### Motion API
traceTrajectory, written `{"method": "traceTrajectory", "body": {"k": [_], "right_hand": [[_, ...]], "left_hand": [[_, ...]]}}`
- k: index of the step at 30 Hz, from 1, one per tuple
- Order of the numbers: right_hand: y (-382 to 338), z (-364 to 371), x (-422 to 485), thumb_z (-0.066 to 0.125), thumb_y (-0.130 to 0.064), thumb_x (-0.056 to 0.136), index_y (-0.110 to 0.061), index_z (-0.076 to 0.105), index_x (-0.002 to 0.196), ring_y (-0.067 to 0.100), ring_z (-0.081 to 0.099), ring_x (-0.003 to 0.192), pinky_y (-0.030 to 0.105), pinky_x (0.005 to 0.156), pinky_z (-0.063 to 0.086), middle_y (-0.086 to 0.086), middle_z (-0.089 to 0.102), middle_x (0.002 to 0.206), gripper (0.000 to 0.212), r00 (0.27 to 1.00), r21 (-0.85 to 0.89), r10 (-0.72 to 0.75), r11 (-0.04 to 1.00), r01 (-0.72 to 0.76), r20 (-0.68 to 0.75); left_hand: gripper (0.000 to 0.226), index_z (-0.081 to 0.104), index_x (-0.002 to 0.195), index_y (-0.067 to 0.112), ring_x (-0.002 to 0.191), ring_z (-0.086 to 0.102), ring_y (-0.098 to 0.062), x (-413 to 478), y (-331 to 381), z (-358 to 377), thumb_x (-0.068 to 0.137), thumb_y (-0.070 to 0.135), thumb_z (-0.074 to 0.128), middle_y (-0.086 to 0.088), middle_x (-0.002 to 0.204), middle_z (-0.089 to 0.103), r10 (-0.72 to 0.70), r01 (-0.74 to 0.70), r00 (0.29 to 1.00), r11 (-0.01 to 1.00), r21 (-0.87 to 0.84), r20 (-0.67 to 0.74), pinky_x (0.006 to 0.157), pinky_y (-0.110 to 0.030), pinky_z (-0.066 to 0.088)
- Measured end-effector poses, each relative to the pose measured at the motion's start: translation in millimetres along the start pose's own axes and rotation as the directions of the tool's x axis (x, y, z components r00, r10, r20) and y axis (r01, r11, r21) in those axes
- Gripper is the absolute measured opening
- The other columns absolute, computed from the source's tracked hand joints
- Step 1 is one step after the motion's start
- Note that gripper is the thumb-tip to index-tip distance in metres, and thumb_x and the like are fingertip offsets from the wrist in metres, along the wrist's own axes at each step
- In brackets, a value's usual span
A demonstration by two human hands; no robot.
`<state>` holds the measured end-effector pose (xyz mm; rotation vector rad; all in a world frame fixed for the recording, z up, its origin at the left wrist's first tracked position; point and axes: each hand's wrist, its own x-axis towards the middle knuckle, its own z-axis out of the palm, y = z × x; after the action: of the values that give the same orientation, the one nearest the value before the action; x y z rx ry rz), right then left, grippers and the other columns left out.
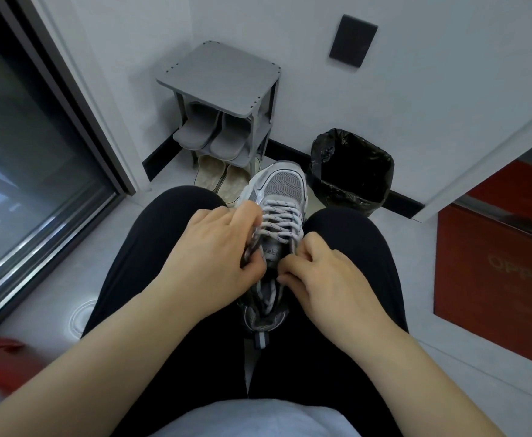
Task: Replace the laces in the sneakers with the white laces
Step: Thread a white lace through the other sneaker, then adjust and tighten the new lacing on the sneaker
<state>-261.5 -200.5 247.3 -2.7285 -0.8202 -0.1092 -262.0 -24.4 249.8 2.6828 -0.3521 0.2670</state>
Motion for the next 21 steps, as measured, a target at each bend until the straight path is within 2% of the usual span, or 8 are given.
{"method": "traceTrajectory", "body": {"k": [2,4,7,9,11,14,16,21], "right_hand": [[-0.5,3.0,-0.4,0.04,-0.035,0.084,-0.016,0.064,0.075,0.016,0.04,0.05,0.028,0.045,0.038,-0.001,0.041,0.076,0.032,1.0,-0.016,-0.016,1.0,0.016,-0.004],[0.3,4.1,0.5,0.047,-0.033,0.086,-0.017,0.065,0.077,0.016,0.042,0.052,0.028,0.048,0.038,-0.002,0.041,0.078,0.026,1.0,0.024,-0.006,1.0,0.006,-0.006],[1.8,-1.1,2.2,0.062,-0.032,0.086,-0.024,0.06,0.087,0.011,0.048,0.062,0.025,0.056,0.041,-0.009,0.045,0.08,0.008,0.99,0.289,0.137,0.949,-0.125,-0.022],[2.5,-4.8,5.0,0.064,-0.036,0.082,-0.03,0.047,0.094,0.008,0.049,0.064,0.02,0.055,0.042,-0.01,0.047,0.078,0.022,0.969,0.39,0.244,0.895,-0.217,-0.022],[4.3,-6.3,12.1,0.066,-0.037,0.081,-0.031,0.036,0.099,0.004,0.05,0.063,0.019,0.054,0.041,-0.011,0.049,0.074,0.036,0.959,0.341,0.284,0.9,-0.273,0.02],[9.5,-8.9,32.0,0.069,-0.035,0.079,-0.026,0.035,0.105,0.009,0.055,0.068,0.028,0.061,0.046,-0.01,0.051,0.071,0.044,0.949,0.316,0.302,0.895,-0.315,0.092],[15.3,-9.1,48.2,0.07,-0.034,0.079,-0.025,0.036,0.11,0.012,0.056,0.071,0.031,0.066,0.048,-0.011,0.051,0.074,0.047,0.943,0.357,0.307,0.873,-0.333,0.129],[39.9,10.0,94.2,0.063,-0.041,0.085,-0.02,0.039,0.109,0.015,0.055,0.075,0.03,0.062,0.042,-0.006,0.053,0.079,0.04,0.92,0.354,0.334,0.851,-0.388,0.206]], "left_hand": [[0.032,0.048,0.095,0.021,0.064,0.049,-0.011,1.0,-0.8,2.9,0.073,0.043,0.042,0.011,0.063,0.052,-0.008,0.009,1.0,0.997,0.071,-0.002,0.077,-0.026,0.036],[0.04,0.054,0.094,0.02,0.061,0.052,-0.012,2.5,-3.1,6.1,0.073,0.051,0.039,0.011,0.059,0.054,-0.008,0.009,1.0,0.994,0.11,-0.011,0.077,-0.026,0.034],[0.036,0.054,0.077,0.02,0.055,0.053,-0.013,3.3,-4.4,6.5,0.078,0.05,0.036,0.009,0.054,0.055,0.002,-0.002,1.0,0.991,0.133,0.0,0.07,-0.03,0.042],[0.031,0.054,0.071,0.018,0.05,0.051,-0.016,1.5,-4.0,5.8,0.08,0.044,0.039,0.006,0.052,0.053,0.003,-0.001,1.0,0.992,0.125,-0.018,0.057,-0.029,0.046],[0.027,0.055,0.072,0.015,0.049,0.052,-0.019,0.7,-3.5,5.2,0.081,0.038,0.044,0.002,0.053,0.054,-0.046,0.048,0.999,0.996,0.077,-0.024,0.047,-0.031,0.047],[0.019,0.057,0.08,0.014,0.058,0.058,-0.021,9.3,-2.7,2.0,0.087,0.031,0.05,0.001,0.062,0.061,-0.116,0.116,0.993,0.993,-0.003,0.008,0.055,-0.039,0.05],[0.015,0.057,0.085,0.015,0.068,0.059,-0.021,25.1,-7.9,1.2,0.088,0.028,0.05,0.001,0.072,0.063,-0.168,0.169,0.985,0.986,-0.009,0.048,0.064,-0.035,0.049],[0.011,0.058,0.086,0.012,0.083,0.056,-0.026,86.2,-36.6,19.4,0.088,0.021,0.051,-0.004,0.082,0.059,-0.261,0.26,0.955,0.965,0.027,0.144,0.067,-0.028,0.037]]}}
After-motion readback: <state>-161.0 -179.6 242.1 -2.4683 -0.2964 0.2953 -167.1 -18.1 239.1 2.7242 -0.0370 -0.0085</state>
